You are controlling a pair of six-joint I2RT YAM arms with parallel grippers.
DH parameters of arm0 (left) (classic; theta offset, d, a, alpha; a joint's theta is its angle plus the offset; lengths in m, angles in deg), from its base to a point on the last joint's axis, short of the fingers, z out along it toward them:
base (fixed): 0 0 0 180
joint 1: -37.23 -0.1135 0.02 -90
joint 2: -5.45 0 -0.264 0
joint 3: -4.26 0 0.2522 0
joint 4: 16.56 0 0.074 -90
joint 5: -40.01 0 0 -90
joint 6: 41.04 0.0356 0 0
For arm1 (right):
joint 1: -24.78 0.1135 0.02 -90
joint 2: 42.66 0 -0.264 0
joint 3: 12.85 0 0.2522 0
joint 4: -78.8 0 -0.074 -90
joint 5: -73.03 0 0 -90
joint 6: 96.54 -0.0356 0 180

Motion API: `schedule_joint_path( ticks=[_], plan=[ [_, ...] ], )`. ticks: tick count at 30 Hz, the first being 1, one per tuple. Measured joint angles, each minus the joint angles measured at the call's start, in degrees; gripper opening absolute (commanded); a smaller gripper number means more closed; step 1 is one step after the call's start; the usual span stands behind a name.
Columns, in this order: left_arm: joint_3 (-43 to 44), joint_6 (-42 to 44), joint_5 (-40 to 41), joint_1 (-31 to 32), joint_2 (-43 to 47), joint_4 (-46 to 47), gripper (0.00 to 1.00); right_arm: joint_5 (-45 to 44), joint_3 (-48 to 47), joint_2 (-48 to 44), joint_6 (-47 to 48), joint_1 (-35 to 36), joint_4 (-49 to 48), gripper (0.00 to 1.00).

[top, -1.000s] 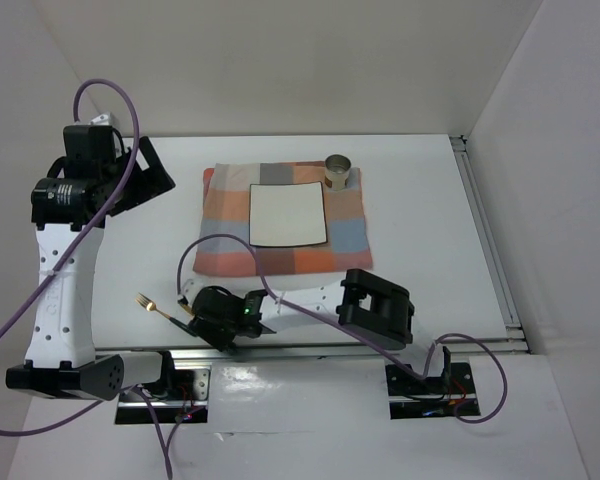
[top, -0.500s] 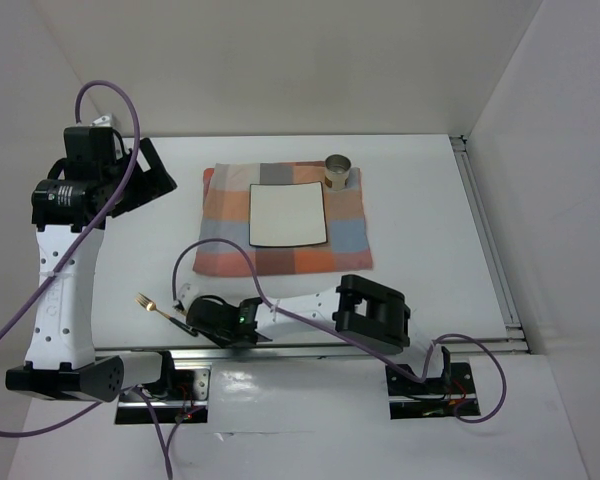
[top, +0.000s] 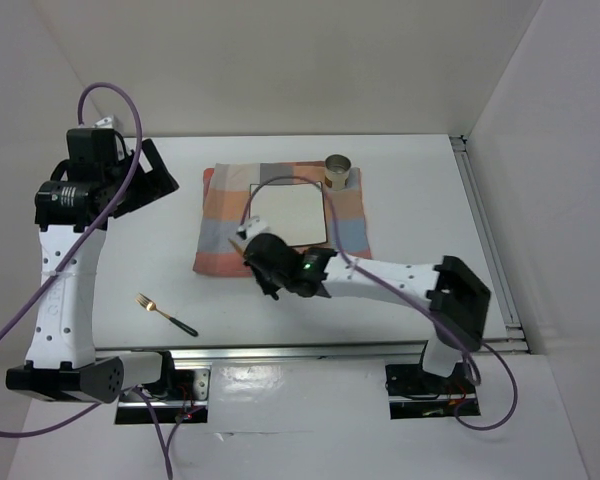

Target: Set the dinner table for one person

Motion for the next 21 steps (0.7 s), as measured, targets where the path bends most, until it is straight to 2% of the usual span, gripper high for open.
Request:
schedule_joint_path(
  ticks=[4, 9, 14, 21],
  plan=[
    [-4.3, 0.0, -0.7, 0.0, 1.2, 2.3, 1.0, 0.8, 6.6, -11.4, -4.2, -8.4, 1.5, 0.0],
    [-14.0, -0.2, -0.5, 0.0, 5.2, 7.3, 1.0, 4.4, 17.4, -21.0, -7.9, -24.5, 1.4, 0.0],
    [-21.9, -1.8, 0.8, 0.0, 5.1, 8.8, 0.99, 8.1, 20.5, -20.0, -7.9, -33.7, 0.5, 0.0],
    [-28.5, -3.7, 1.4, 0.0, 3.2, 9.0, 0.99, 11.8, 19.7, -12.0, -5.2, -41.0, -5.7, 0.0]
  ],
)
